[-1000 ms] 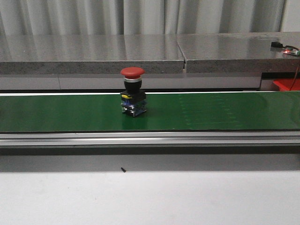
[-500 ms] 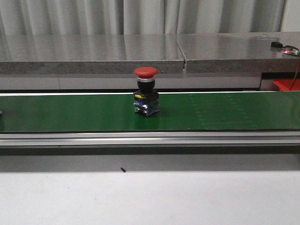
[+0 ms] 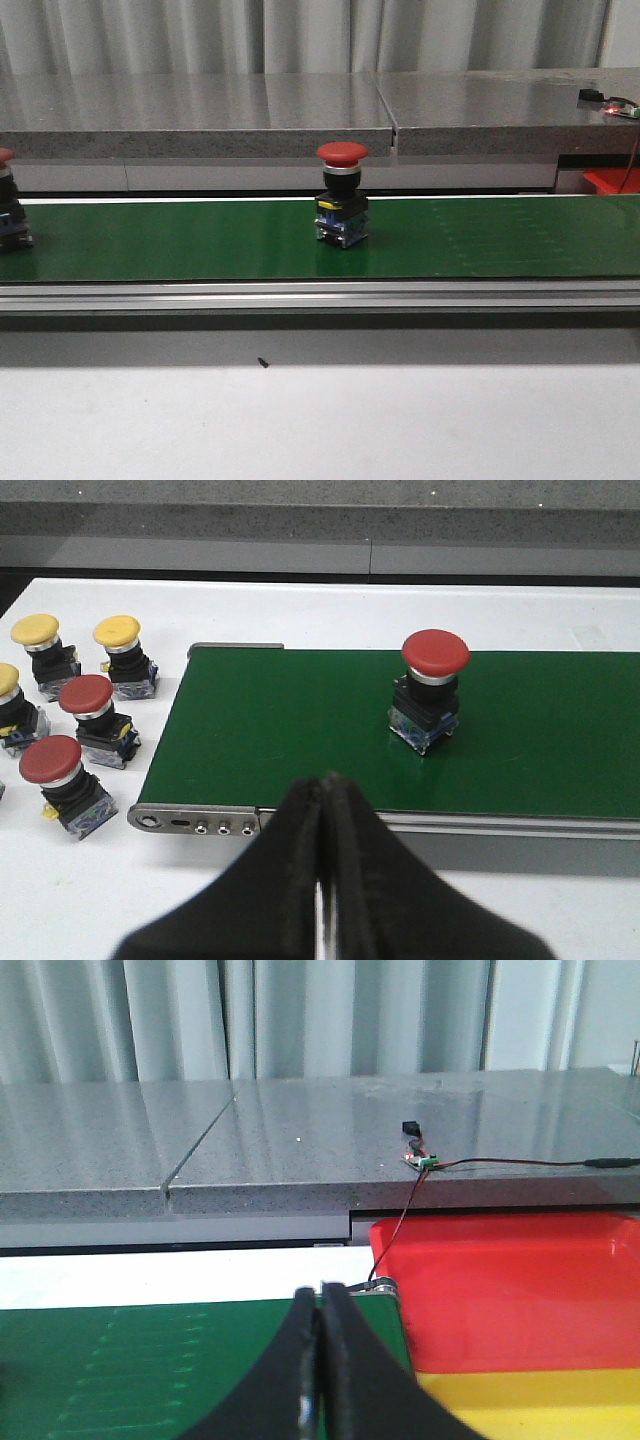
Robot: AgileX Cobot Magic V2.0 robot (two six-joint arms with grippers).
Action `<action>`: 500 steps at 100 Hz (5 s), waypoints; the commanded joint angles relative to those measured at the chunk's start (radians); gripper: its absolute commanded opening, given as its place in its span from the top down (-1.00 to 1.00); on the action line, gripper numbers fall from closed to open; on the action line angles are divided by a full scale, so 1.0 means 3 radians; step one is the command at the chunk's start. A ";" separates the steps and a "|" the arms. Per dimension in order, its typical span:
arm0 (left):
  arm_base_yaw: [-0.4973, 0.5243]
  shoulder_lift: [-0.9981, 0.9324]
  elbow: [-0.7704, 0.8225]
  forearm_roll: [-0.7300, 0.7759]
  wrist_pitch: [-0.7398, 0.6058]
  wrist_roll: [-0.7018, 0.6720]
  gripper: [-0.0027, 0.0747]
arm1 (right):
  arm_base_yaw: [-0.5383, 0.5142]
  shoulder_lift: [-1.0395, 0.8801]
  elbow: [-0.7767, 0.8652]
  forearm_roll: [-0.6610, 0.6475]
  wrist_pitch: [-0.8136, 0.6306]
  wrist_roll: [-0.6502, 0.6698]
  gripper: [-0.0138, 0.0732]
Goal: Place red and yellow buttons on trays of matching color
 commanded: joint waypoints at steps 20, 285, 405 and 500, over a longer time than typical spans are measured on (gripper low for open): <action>-0.0020 0.0012 -0.0095 -0.0023 -0.0252 -0.0003 0.98 | -0.0017 0.1365 -0.1609 0.0012 0.1062 -0.0002 0.84; -0.0020 0.0012 -0.0095 -0.0023 -0.0252 -0.0003 0.98 | 0.0753 0.4835 -0.3354 0.1025 0.1912 -0.1509 0.14; -0.0020 0.0012 -0.0095 -0.0023 -0.0252 -0.0003 0.98 | -0.1024 0.6370 -0.5409 0.1182 0.2196 -0.1499 0.14; -0.0020 0.0012 -0.0095 -0.0023 -0.0252 -0.0003 0.98 | -0.1162 0.6647 -0.5437 0.1213 0.2276 -0.1502 -0.30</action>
